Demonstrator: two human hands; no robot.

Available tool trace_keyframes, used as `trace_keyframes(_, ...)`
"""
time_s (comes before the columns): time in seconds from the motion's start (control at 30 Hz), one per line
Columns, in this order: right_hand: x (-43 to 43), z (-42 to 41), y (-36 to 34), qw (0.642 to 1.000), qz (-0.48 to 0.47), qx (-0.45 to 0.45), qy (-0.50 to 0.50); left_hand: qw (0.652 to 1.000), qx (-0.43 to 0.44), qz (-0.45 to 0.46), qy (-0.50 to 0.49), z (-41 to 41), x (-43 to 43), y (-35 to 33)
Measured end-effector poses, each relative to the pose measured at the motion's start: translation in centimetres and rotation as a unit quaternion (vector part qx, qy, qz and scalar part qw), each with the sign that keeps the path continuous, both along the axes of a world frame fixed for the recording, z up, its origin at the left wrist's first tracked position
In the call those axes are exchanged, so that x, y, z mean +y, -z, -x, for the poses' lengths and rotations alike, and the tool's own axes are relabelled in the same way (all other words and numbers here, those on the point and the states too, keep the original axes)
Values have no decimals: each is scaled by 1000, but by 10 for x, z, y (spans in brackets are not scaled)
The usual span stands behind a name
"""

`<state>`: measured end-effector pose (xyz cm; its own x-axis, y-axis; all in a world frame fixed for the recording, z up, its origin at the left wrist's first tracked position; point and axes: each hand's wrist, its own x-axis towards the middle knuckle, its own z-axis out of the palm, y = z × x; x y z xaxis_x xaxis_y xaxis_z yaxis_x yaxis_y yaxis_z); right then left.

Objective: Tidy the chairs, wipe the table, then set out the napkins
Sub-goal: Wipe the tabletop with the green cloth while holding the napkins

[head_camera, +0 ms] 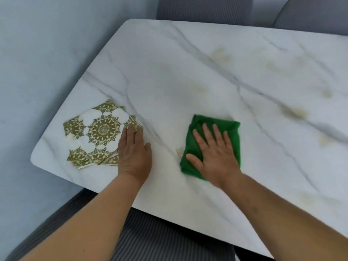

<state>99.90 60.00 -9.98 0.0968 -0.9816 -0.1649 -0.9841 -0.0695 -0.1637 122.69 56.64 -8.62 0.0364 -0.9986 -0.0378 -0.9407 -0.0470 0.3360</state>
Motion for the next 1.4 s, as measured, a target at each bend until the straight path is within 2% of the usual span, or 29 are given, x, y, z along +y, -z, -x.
trace_keyframes(0.07, 35, 2, 0, 996, 5, -19, -91, 1000, -1, 4, 11, 6, -8, 3)
trace_keyframes(0.13, 48, 34, 3, 996, 24, -10, -86, 1000, 3, 8, -3, 4, -11, 3)
trace_keyframes(0.27, -17, 111, 8, 994, 40, 45, 96, 999, 13, 35, 8, 6, -14, 11)
trace_keyframes(0.33, -70, 118, 7, 983, 38, 45, 175, 996, 14, 57, 63, 14, -16, 18)
trace_keyframes(0.4, -113, 98, 6, 978, 17, 25, 204, 994, 13, 63, 93, 23, -20, 24)
trace_keyframes(0.47, -129, 64, 5, 987, 14, 6, 160, 996, 11, 48, 78, 30, -26, 28)
trace_keyframes(0.57, -85, 30, 3, 999, 14, -12, -39, 996, -20, 36, 73, 30, -27, 30)
trace_keyframes(0.63, -53, 48, -1, 993, 12, -21, -113, 995, -33, 30, 94, 31, -27, 30)
trace_keyframes(0.67, -53, 67, -1, 994, 18, -7, -109, 994, -37, 29, 100, 32, -27, 30)
trace_keyframes(0.77, -115, 117, 5, 998, 24, 47, 35, 993, -54, 20, 101, 33, -30, 33)
trace_keyframes(0.83, -177, 123, 5, 990, 34, 43, 133, 992, -68, 20, 101, 32, -30, 34)
trace_keyframes(0.9, -229, 97, 5, 986, 30, 27, 159, 991, -76, 22, 106, 30, -30, 34)
trace_keyframes(0.97, -250, 47, 6, 994, 22, 17, 109, 991, -82, 20, 106, 30, -30, 34)
trace_keyframes(1.07, -207, -20, 3, 997, 27, -19, -66, 991, -93, 8, 91, 33, -29, 31)
trace_keyframes(1.13, -152, -15, -1, 987, 25, -46, -154, 991, -102, 0, 83, 34, -29, 30)
trace_keyframes(1.17, -133, 5, 0, 985, 32, -46, -165, 991, -103, -3, 81, 33, -29, 31)
trace_keyframes(1.23, -118, 60, 6, 992, 56, -8, -116, 991, -104, -3, 81, 32, -30, 33)
trace_keyframes(1.3, -136, 115, 10, 997, 66, 48, -12, 992, -99, -1, 82, 32, -31, 33)
trace_keyframes(1.4, -190, 140, 8, 987, 39, 41, 153, 992, -95, 6, 85, 32, -31, 34)
